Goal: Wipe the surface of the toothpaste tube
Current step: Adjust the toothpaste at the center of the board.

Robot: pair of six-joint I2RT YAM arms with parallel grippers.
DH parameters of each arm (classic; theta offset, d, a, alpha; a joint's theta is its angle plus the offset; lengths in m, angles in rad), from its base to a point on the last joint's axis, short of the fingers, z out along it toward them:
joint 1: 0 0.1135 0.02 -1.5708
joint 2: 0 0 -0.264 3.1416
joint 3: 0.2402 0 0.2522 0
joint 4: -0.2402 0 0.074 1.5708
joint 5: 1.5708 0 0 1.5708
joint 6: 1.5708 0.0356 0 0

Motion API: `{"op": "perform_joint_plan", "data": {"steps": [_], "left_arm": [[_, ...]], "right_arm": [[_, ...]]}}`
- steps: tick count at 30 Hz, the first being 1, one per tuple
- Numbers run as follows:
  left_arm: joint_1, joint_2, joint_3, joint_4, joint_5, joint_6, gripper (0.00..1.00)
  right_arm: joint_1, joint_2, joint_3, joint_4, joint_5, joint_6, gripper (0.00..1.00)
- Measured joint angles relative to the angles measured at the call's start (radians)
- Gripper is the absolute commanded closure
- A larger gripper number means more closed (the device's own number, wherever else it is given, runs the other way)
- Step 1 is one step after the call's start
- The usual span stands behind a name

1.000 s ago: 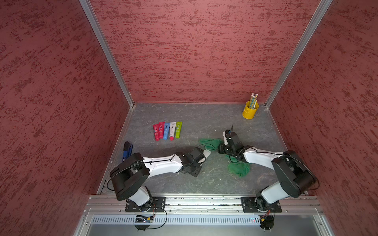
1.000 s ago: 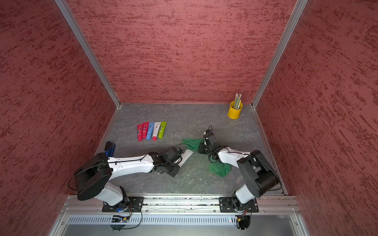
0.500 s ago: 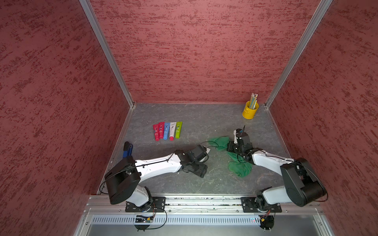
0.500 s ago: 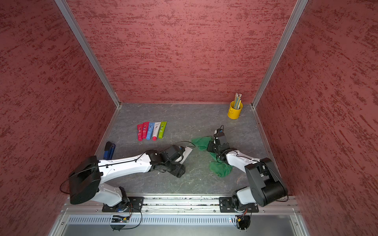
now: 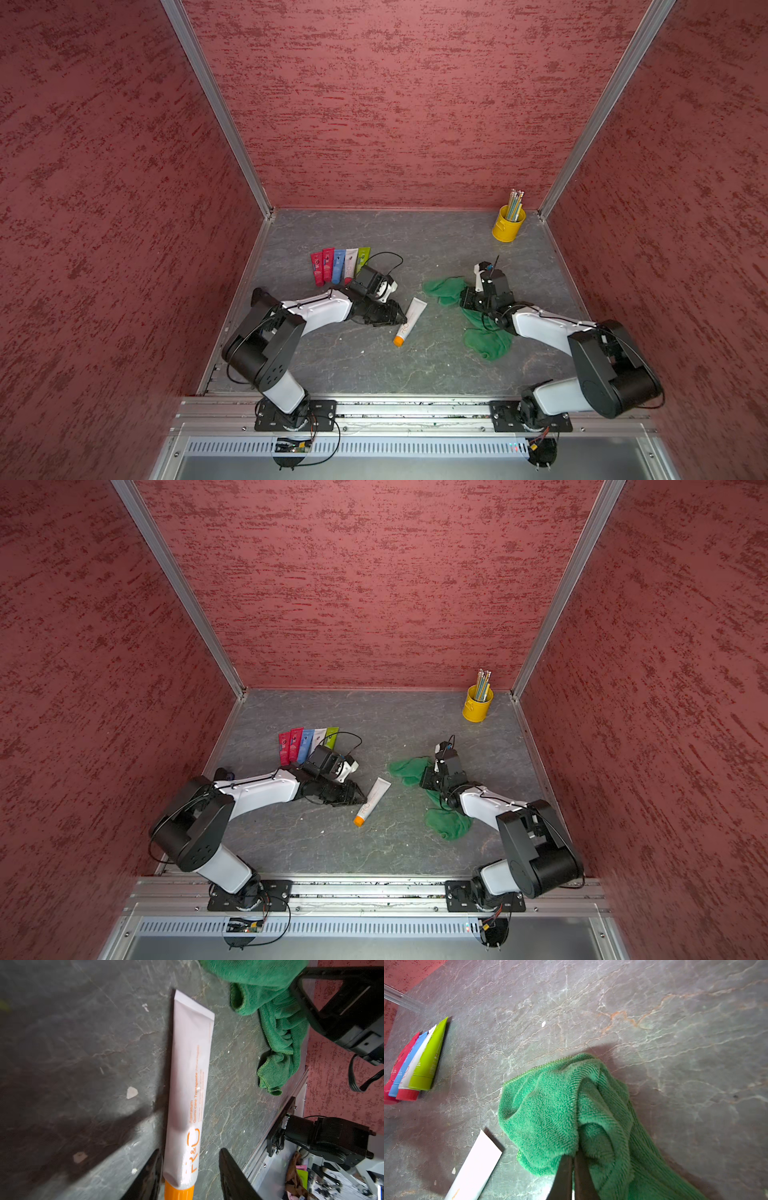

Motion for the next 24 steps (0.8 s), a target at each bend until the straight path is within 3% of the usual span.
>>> {"op": "perform_joint_plan", "data": {"steps": [7, 16, 24], "left_arm": [[0.000, 0.042, 0.000, 0.020, 0.065, 0.005, 0.60], [-0.014, 0.078, 0.014, -0.011, 0.017, 0.023, 0.69], [-0.058, 0.098, 0.080, -0.055, -0.042, 0.036, 0.93]], "right_arm": [[-0.001, 0.019, 0.000, 0.016, -0.022, -0.006, 1.00], [-0.002, 0.027, -0.002, 0.028, -0.039, -0.006, 1.00], [-0.002, 0.027, -0.008, 0.038, -0.054, -0.006, 1.00]]}}
